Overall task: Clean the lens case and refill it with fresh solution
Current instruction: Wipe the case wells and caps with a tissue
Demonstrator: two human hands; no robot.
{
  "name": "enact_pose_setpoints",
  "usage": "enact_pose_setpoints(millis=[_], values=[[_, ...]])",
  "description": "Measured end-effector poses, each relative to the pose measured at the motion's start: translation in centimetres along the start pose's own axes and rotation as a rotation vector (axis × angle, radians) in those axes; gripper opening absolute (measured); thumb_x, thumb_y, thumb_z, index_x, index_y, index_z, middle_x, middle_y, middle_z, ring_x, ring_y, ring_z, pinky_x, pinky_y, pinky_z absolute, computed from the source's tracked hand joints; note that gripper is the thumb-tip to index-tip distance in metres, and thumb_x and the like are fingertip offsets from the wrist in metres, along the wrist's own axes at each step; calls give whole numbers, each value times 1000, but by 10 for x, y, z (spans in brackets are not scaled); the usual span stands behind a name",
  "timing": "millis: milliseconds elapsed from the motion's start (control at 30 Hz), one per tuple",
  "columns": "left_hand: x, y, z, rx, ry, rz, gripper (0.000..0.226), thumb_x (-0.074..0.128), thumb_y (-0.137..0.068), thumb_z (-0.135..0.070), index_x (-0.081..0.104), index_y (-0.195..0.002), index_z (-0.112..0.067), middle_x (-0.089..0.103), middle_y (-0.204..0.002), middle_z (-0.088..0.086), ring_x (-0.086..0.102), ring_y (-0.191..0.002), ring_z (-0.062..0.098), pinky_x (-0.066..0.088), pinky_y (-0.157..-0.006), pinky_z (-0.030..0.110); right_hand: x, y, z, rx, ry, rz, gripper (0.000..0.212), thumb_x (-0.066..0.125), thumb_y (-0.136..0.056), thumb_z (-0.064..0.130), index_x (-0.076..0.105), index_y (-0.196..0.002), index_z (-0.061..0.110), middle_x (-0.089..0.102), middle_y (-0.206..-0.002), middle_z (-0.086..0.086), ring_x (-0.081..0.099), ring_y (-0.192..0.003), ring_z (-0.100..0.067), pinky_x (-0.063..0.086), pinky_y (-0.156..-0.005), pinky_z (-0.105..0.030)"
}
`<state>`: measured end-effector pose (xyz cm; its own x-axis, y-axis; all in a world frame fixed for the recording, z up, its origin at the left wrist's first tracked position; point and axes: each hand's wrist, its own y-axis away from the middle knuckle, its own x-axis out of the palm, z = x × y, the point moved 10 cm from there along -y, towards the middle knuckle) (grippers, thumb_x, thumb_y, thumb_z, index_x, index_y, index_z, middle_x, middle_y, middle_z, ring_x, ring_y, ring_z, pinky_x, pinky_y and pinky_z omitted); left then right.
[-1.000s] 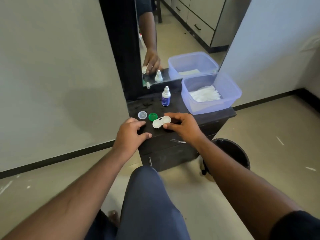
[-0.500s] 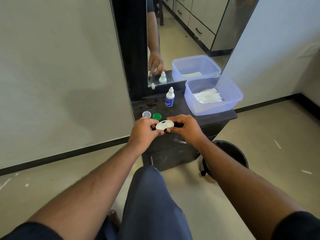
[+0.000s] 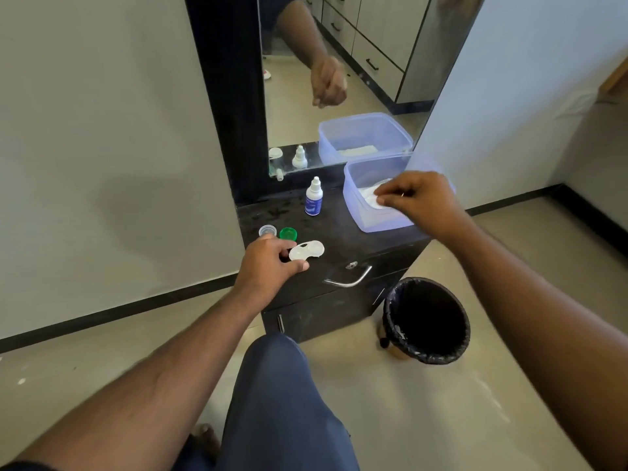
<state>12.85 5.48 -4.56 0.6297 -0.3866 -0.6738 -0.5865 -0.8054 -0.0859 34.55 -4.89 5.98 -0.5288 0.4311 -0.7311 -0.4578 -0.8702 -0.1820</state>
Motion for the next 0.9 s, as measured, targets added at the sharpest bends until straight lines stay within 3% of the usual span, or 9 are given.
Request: enact_pose_setpoints(millis=[100,267,333,533,900], values=[[4,-2,-4,3,1,-6,36,82,-72,-27,75,-105,-17,58,-79,1,53,-71,14,37,-59,20,-6,-32,-21,28,177,138,16,70,-84,11,74,-99,12,69,-97,-1,62,-87,-14,44,-80,-16],[12,-7,-19,39,16,-32,31,81,-74,-23,74,-102,-11,61,-85,10,57,-77,23,49,-70,41,34,-64,-64,84,497,538,13,72,-82,11,71,-92,19,69,-101,-5,63,-86,-16,52,-84,-30],[13,-7,-20,66,29,-68,29,81,-73,-24,74,-98,-11,60,-83,10,55,-75,22,47,-68,40,46,-70,-71,76,532,616,13,71,-83,12,70,-95,18,69,-103,-5,64,-90,-19,54,-89,-35],[16,-8,-15,116,28,-88,34,81,-73,-27,74,-104,-16,55,-77,-1,49,-70,9,39,-61,24,64,-82,-81,71,520,629,12,70,-84,11,67,-93,17,65,-103,-4,61,-91,-22,53,-87,-31],[18,-9,-14,124,23,-91,37,82,-72,-26,74,-106,-13,54,-78,-1,50,-72,14,45,-63,33,63,-93,-86,10,406,525,21,74,-79,4,68,-98,10,65,-97,-7,60,-84,-21,47,-77,-22]])
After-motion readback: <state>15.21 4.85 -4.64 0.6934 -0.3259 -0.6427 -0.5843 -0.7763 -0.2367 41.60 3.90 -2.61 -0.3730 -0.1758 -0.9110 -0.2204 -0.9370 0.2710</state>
